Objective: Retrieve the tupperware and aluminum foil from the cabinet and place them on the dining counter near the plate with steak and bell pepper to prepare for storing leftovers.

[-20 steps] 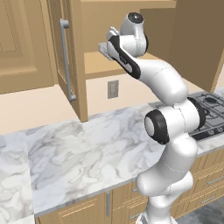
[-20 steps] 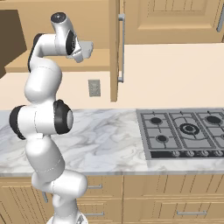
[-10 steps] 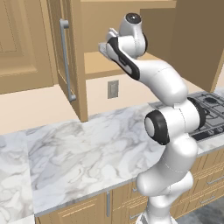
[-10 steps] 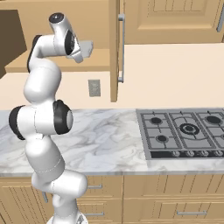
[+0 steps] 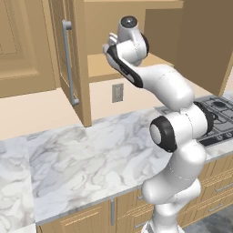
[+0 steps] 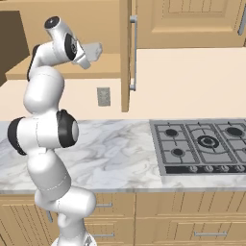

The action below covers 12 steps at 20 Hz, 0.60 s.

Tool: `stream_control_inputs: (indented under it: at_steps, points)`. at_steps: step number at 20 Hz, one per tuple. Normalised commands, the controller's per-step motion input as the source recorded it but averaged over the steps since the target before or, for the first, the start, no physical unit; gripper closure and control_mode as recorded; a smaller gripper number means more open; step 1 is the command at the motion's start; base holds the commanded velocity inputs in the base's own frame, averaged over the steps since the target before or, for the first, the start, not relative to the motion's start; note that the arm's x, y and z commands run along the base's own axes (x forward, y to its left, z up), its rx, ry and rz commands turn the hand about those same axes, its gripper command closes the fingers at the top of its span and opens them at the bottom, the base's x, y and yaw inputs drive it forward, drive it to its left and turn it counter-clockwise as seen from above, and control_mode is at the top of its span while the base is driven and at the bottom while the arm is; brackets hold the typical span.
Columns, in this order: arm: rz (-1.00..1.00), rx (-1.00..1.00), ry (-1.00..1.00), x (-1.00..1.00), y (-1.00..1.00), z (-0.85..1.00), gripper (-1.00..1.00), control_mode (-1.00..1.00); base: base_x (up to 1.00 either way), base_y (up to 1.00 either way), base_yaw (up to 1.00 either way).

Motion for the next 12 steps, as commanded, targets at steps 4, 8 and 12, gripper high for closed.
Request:
stream_control_inputs:
  at_steps: [4, 8, 12]
  points:
    - [-0.06, -0.12, 0.0, 0.09, -0.08, -0.24, -1.0, -1.0, 0.0, 0.0, 0.0]
    - [-0.07, -0.05, 0.02, 0.03, -0.09, -0.03, -1.0, -1.0, 0.0, 0.0, 0.0]
    - [-0.08, -0.03, 0.11, 0.0, -0.06, 0.0, 1.0, -1.0, 0.0, 0.0, 0.0]
